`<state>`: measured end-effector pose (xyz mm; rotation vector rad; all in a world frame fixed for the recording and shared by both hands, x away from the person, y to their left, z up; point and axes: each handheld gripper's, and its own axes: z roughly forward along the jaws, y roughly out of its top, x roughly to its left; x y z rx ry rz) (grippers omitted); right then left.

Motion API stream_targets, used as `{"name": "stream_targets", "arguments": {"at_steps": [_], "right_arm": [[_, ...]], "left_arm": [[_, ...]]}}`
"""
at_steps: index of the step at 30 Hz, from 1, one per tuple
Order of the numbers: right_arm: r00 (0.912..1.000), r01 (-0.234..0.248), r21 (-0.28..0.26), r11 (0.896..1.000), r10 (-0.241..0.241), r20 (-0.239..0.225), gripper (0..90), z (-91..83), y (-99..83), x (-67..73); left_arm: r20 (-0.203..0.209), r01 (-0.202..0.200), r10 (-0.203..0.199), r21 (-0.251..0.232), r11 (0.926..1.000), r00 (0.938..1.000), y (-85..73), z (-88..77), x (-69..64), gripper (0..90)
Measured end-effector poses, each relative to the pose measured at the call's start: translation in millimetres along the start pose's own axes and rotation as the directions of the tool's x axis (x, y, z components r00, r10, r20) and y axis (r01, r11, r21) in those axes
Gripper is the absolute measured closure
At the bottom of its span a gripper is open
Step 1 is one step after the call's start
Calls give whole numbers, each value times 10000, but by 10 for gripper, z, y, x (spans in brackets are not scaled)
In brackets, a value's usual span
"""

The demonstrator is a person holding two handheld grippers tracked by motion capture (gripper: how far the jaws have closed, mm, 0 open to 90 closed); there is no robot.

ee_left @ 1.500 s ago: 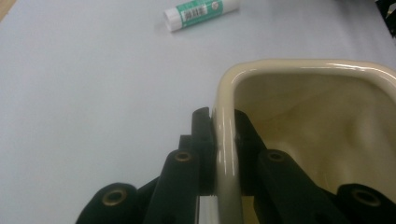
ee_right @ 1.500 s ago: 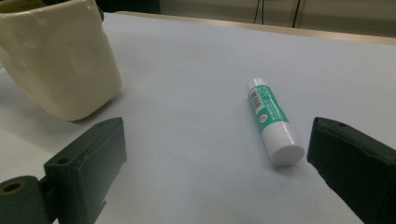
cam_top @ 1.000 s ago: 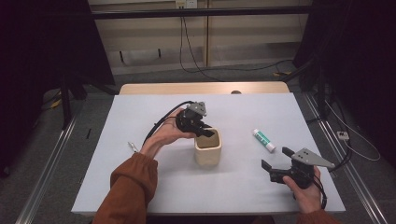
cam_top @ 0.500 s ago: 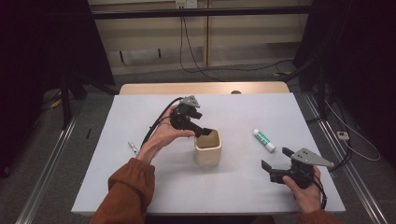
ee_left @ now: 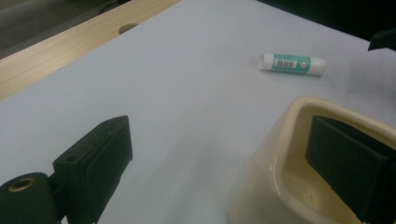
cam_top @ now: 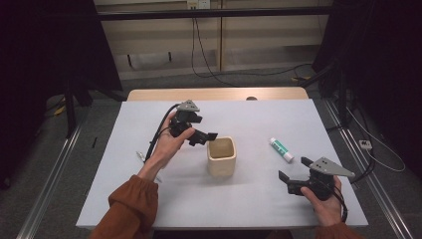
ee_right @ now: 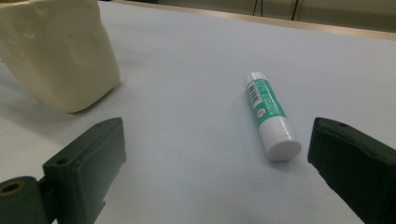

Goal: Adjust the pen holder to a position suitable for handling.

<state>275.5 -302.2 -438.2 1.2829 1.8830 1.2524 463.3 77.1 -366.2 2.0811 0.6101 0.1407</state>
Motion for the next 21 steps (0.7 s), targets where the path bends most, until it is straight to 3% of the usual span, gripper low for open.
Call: {"name": "stream_targets", "arguments": {"at_steps": [3,5,8,14,17,21], "right_arm": [[9999,-113,9,9999,113,7,41,1,-2,-16],[9998,-172,22,9999,172,-68,42,2,-3,-18],[9998,-146,-14,9999,146,-99,44,0,0,-11],[9999,-77,7,10000,77,-125,44,9,2,-5],[9998,-100,-42,9999,99,-155,44,-7,0,-2],[9998,-50,-152,9999,48,-184,44,-17,3,0]], "left_arm": [[-492,297,-302,-117,9995,9983,-26,-77,-2,68],[-536,437,-445,-151,9989,9976,-53,-123,5,67],[-905,257,-253,26,9997,9956,-101,-175,-15,68],[-1357,426,-436,-98,9990,9898,-208,-265,-43,65],[-1727,312,-348,-232,9992,9844,-259,-331,-70,55],[-1797,258,-386,-726,9970,9830,-329,-445,-105,55]]}}
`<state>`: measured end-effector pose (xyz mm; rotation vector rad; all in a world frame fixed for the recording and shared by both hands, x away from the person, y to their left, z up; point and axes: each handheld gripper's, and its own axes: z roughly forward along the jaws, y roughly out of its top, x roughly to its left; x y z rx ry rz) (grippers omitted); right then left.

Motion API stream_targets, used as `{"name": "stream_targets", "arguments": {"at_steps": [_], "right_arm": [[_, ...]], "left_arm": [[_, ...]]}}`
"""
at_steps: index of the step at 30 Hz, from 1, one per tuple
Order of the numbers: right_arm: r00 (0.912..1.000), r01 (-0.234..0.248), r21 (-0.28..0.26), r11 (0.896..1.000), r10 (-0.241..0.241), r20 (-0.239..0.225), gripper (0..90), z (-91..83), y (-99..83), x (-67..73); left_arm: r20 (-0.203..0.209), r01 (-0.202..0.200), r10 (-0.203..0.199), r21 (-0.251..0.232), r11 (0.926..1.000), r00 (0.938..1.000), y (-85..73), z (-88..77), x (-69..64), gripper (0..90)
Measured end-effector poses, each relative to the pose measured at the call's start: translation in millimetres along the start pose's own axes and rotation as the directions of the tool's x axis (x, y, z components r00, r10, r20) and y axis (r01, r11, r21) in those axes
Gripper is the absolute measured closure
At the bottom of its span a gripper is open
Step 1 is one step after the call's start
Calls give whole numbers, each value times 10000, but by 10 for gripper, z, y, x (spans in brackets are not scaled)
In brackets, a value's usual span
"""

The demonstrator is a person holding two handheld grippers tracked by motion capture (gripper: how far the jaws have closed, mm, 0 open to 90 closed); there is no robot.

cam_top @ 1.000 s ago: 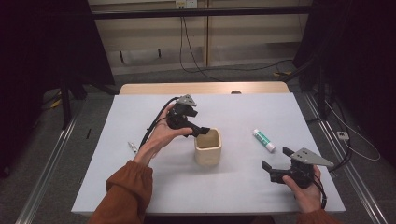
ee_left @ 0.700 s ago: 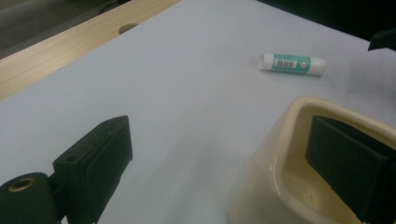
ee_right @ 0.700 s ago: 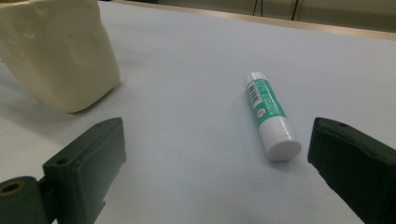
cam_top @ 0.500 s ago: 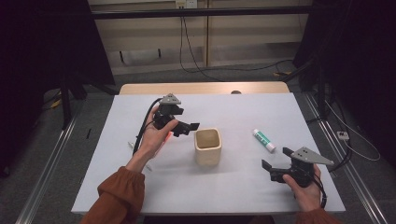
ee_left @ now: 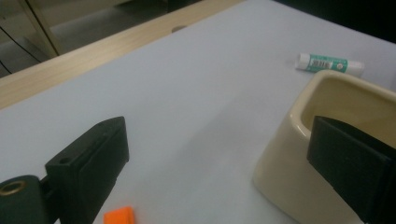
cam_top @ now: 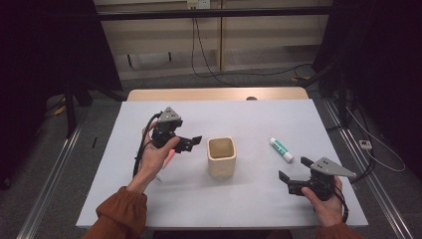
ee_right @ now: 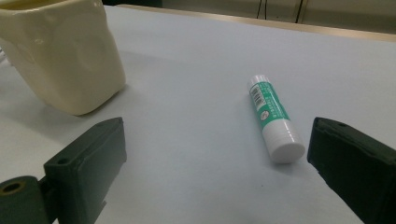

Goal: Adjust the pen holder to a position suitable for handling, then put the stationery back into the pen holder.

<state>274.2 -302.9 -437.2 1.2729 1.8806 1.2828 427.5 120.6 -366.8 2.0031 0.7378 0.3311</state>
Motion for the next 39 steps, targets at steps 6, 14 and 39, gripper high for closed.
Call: {"name": "stream_targets", "arguments": {"at_steps": [6,14,39], "right_arm": [[10000,-1,34,10000,1,9,44,4,0,0],[10000,-6,90,10000,7,-19,44,10,-1,1],[10000,11,97,10000,-11,-34,44,10,4,19]], "left_arm": [[-311,-4,1,-82,10000,9995,-111,-142,10,55],[-793,4,1,52,10000,9969,-279,-249,8,61],[-1270,1242,-1263,-247,9920,9838,-519,-440,281,63]]}}
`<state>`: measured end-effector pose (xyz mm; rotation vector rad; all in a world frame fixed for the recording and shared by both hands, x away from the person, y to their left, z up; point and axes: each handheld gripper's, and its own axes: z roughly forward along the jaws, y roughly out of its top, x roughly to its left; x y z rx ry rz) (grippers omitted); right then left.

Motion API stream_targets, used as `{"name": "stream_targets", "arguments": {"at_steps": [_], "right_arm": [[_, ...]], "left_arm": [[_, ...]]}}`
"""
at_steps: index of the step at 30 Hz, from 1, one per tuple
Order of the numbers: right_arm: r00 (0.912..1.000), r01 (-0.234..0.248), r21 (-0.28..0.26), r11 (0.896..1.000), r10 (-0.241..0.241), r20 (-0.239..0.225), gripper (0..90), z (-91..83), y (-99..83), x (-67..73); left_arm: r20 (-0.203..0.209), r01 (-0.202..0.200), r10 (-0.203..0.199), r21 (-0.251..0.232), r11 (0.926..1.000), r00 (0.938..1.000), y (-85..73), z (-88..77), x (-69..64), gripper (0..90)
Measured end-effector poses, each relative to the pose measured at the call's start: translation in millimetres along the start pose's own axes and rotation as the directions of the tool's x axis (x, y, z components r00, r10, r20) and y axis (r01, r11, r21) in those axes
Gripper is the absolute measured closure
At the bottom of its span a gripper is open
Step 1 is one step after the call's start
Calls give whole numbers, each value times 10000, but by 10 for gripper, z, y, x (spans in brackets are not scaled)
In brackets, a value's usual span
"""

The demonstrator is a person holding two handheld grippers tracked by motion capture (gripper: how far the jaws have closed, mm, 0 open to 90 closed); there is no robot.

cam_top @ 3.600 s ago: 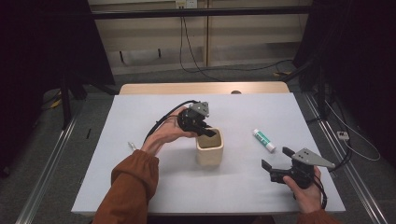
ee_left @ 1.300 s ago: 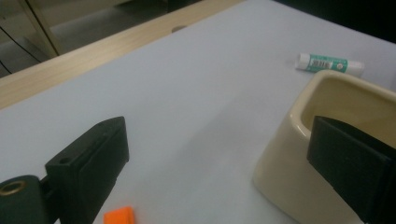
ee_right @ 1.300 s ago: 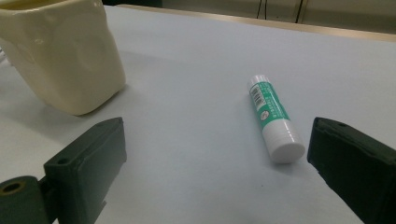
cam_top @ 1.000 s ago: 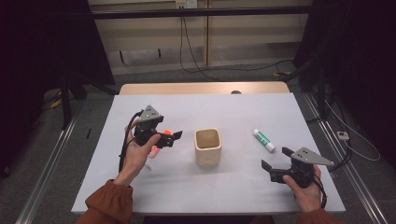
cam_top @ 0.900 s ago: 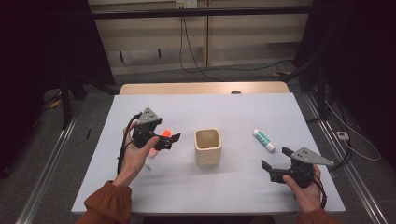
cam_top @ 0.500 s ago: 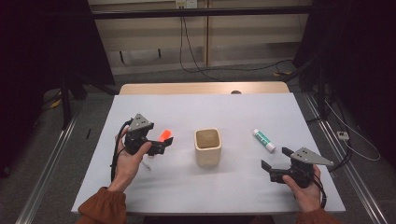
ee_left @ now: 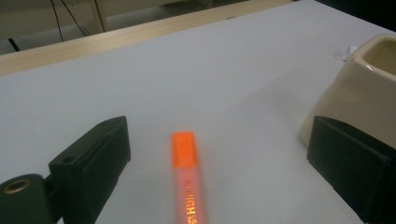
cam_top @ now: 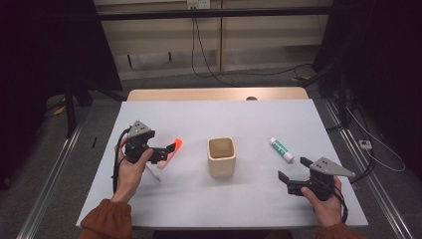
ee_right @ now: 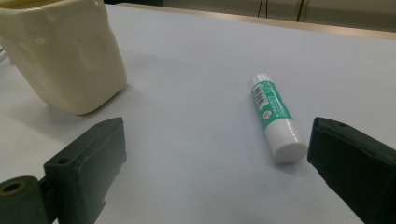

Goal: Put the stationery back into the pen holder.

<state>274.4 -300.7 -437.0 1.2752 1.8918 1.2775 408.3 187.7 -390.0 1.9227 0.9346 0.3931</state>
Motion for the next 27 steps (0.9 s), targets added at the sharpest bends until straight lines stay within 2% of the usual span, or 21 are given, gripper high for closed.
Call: {"name": "stream_targets", "arguments": {"at_steps": [3,5,8,11,15,18,19,23,25,27], "right_arm": [[10000,-32,21,10000,32,-3,44,8,-1,-7],[10000,-11,-8,10000,11,-31,44,8,0,-6],[9999,83,6,10000,-83,-100,44,14,4,0],[9998,125,10,9999,-125,-161,44,22,5,9],[9997,127,1,9999,-127,-196,44,32,9,12],[9997,127,2,9999,-127,-189,44,37,11,11],[9997,128,12,9999,-128,-188,44,37,12,11],[9998,120,11,9999,-120,-183,46,38,13,10],[9997,137,6,9999,-137,-177,46,35,11,8],[9998,95,22,10000,-95,-153,45,36,10,4]], "left_arm": [[-135,-109,113,285,9995,9998,-14,12,29,70],[-35,64,-62,406,9992,10000,-21,21,58,82],[-180,65,-55,573,9983,9998,-35,31,92,92],[-229,332,-314,848,9958,9992,-52,48,121,99],[-145,533,-523,839,9950,9985,-68,112,173,106],[-401,723,-690,858,9937,9968,-72,171,194,143],[-269,788,-766,914,9927,9967,-72,201,193,142],[-276,569,-546,907,9942,9981,-69,312,152,116],[-456,326,-278,1077,9936,9986,-55,377,139,121],[-448,312,-257,1270,9914,9987,-16,453,134,125]]}}
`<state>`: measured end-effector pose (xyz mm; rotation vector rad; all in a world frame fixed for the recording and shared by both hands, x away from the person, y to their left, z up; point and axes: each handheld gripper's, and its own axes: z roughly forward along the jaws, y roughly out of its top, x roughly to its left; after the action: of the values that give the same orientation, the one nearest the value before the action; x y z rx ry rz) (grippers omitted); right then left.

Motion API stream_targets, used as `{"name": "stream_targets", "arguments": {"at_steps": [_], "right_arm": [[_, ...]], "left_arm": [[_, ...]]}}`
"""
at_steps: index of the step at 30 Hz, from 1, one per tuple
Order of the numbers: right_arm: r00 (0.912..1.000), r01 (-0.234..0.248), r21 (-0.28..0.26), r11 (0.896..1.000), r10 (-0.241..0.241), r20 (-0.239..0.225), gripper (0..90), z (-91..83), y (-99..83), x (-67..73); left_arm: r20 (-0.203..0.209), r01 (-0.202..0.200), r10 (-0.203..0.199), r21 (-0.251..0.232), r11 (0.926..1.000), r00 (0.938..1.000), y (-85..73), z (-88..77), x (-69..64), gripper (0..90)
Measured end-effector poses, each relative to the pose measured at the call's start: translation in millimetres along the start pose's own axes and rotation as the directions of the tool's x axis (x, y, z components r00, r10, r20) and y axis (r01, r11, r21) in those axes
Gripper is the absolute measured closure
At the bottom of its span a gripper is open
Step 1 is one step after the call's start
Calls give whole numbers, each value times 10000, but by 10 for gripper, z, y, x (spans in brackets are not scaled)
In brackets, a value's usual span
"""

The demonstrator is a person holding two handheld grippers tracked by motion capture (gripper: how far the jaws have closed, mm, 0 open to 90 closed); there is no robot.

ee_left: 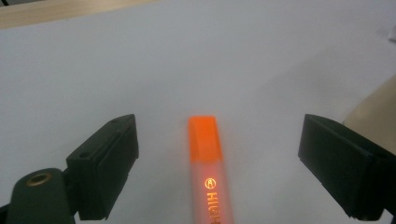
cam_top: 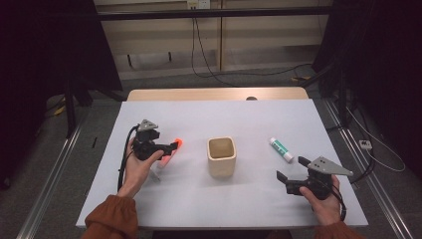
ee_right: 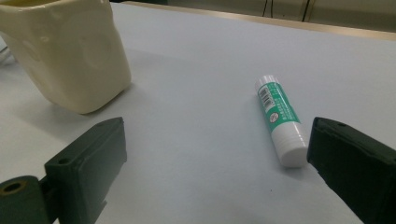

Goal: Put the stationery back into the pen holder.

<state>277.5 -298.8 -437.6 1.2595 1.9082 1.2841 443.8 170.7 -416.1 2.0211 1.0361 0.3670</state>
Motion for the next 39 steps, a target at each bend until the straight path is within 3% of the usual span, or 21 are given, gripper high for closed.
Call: {"name": "stream_targets", "arguments": {"at_steps": [2,5,6,9,11,16,21,25,28,31,33,39], "right_arm": [[10000,-3,-2,10000,3,-26,46,4,1,-2],[10000,21,-10,10000,-21,-58,45,0,4,8],[10000,28,-7,10000,-28,-54,45,0,3,9],[10000,16,-7,10000,-16,-14,46,-5,-1,5],[10000,-10,-11,10000,10,11,44,-9,-3,1],[10000,22,17,10000,-22,54,43,-21,-6,5],[10000,0,13,10000,0,32,43,-28,-9,5],[10000,15,9,10000,-15,17,43,-24,-12,-1],[10000,7,6,10000,-7,19,43,-20,-10,-1],[10000,43,30,10000,-43,-5,43,-16,-9,1],[10000,62,23,10000,-62,-31,43,-14,-8,2],[10000,50,45,10000,-50,-40,43,-12,-10,-2]], "left_arm": [[233,73,-76,135,9999,9997,65,61,6,135],[-125,101,-101,9,9999,9999,129,113,18,135],[-122,269,-270,-100,9996,9996,128,136,22,149],[20,599,-601,429,9973,9982,92,185,62,164],[-248,547,-531,693,9961,9983,69,241,50,166],[-109,540,-532,974,9938,9985,37,284,34,223],[-142,284,-267,1403,9897,9995,26,341,22,309],[-369,430,-372,1710,9843,9986,14,374,44,319],[-227,545,-514,1711,9838,9984,14,386,55,356],[-291,328,-274,2063,9779,9992,3,409,51,401],[-252,371,-324,2178,9753,9992,-6,429,42,421],[-614,128,15,2327,9725,9981,-9,435,-10,515]]}}
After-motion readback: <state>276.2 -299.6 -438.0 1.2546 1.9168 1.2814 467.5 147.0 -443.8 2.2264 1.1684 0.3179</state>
